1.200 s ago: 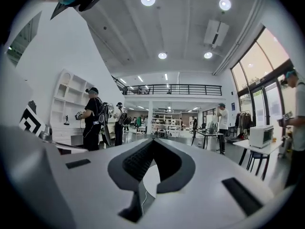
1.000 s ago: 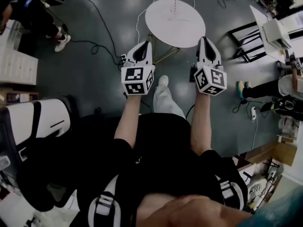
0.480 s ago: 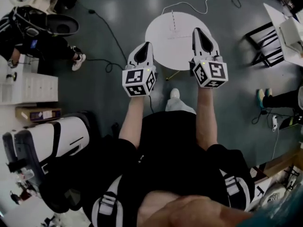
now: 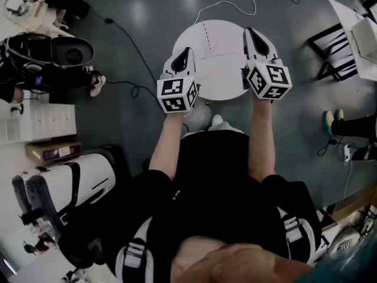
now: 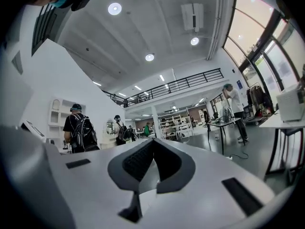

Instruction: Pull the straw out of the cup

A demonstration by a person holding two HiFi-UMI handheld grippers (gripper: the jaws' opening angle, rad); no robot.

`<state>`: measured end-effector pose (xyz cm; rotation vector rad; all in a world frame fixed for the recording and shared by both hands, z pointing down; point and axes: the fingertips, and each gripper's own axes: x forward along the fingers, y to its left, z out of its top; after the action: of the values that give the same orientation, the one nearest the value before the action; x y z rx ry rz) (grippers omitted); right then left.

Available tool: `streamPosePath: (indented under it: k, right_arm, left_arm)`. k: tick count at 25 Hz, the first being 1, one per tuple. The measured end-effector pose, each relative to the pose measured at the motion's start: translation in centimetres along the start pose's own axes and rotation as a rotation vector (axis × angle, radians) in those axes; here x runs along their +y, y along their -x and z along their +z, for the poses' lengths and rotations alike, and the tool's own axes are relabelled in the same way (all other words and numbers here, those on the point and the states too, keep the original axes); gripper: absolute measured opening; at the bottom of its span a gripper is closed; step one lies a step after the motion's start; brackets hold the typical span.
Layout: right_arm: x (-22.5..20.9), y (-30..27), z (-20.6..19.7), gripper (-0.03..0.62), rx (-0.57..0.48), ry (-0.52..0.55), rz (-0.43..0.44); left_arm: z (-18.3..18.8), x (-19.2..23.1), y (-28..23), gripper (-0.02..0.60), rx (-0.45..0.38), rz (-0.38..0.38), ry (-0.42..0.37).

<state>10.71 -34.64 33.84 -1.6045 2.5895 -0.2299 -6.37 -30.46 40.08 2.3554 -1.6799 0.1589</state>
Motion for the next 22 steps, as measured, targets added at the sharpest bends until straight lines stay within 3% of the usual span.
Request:
streamPosePath:
  k: [5, 19, 22]
  right_arm:
    - [-0.2, -3.0, -2.6, 0.015, 0.058, -0.008, 0.079]
    - [-4.2, -5.6, -11.3, 0.015, 0.262, -0.122, 0.098]
    - [-4.8, -5.6, -13.1, 0.015, 0.292, -0.146, 0.077]
  left_arm:
    - [-2.6, 0.1, -4.5, 0.008, 0.089, -0.021, 0.009]
    - [-11.1, 1.6, -15.1, 0.009, 0.336, -0.047, 0.025]
    - [-12.2, 1.9, -17.1, 0.01, 0.362, -0.087, 0.03]
